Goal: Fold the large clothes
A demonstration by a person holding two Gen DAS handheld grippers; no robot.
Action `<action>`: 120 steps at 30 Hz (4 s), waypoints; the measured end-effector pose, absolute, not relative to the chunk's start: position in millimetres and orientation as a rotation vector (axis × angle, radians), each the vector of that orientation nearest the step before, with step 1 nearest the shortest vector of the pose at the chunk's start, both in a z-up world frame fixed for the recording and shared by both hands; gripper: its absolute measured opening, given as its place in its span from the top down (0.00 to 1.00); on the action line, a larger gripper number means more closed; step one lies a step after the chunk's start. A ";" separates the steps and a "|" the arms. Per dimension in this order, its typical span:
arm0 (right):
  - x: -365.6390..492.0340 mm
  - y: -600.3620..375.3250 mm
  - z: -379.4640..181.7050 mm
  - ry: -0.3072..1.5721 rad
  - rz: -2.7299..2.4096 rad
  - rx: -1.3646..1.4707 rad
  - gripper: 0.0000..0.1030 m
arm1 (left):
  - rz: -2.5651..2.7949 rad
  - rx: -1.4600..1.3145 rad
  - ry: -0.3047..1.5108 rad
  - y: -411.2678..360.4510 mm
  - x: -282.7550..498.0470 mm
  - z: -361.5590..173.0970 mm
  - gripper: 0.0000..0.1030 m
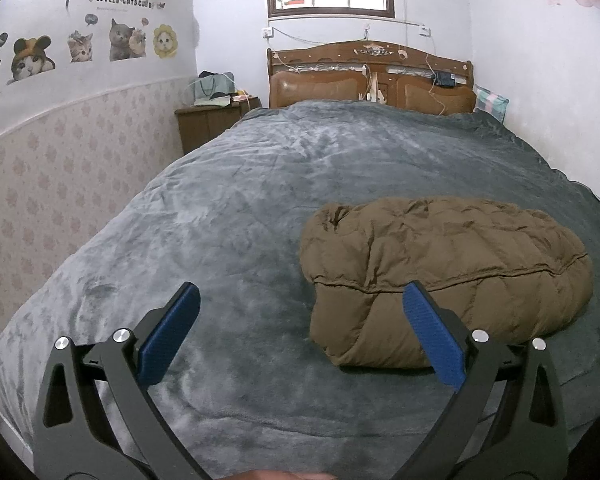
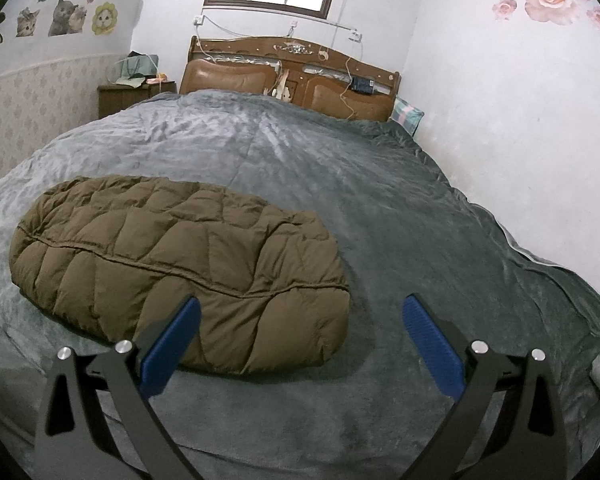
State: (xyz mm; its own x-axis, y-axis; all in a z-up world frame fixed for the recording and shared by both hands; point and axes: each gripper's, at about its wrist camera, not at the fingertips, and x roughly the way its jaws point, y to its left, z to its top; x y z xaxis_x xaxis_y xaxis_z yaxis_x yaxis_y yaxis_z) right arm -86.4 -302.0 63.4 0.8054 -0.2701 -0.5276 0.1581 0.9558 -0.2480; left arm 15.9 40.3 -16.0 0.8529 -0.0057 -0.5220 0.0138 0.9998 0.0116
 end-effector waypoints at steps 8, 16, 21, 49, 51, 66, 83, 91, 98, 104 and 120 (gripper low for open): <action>-87.9 -302.5 63.1 0.592 -0.230 -0.195 0.02 | -0.011 0.014 0.549 40.5 16.4 -15.8 0.03; -85.7 -303.0 64.4 0.593 -0.230 -0.196 0.02 | -0.011 0.015 0.551 40.6 16.8 -16.1 0.03; -86.9 -303.5 63.3 0.594 -0.229 -0.198 0.02 | -0.012 0.015 0.552 40.9 16.8 -16.3 0.03; -86.5 -306.2 63.8 0.597 -0.227 -0.200 0.02 | -0.009 0.014 0.558 39.6 14.3 -18.2 0.03; -86.6 -306.4 63.8 0.597 -0.226 -0.199 0.02 | -0.008 0.014 0.560 39.5 13.8 -18.3 0.03; -99.1 -311.6 55.7 0.605 -0.215 -0.209 0.02 | -0.009 0.014 0.559 39.8 13.7 -18.1 0.03; -96.4 -315.1 57.2 0.606 -0.214 -0.208 0.02 | -0.009 0.013 0.560 39.5 14.2 -18.1 0.03; -92.6 -315.4 58.4 0.608 -0.211 -0.210 0.02 | -0.007 0.012 0.559 38.5 12.9 -18.7 0.03; -95.0 -316.7 57.8 0.608 -0.210 -0.211 0.02 | -0.008 0.010 0.562 38.4 13.5 -18.8 0.03; -94.5 -317.0 58.2 0.608 -0.210 -0.212 0.02 | -0.007 0.011 0.563 37.6 13.3 -18.7 0.03; -91.8 -317.4 59.2 0.610 -0.209 -0.212 0.02 | -0.008 0.010 0.562 38.5 13.9 -18.6 0.03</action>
State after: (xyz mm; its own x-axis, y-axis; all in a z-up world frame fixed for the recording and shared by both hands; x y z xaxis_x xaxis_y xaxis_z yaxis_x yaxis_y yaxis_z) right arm -91.8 -317.4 59.2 0.8003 -0.2550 -0.5426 0.1308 0.9575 -0.2570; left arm 13.9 38.5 -18.6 0.8461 -0.0045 -0.5330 0.0099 0.9999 0.0072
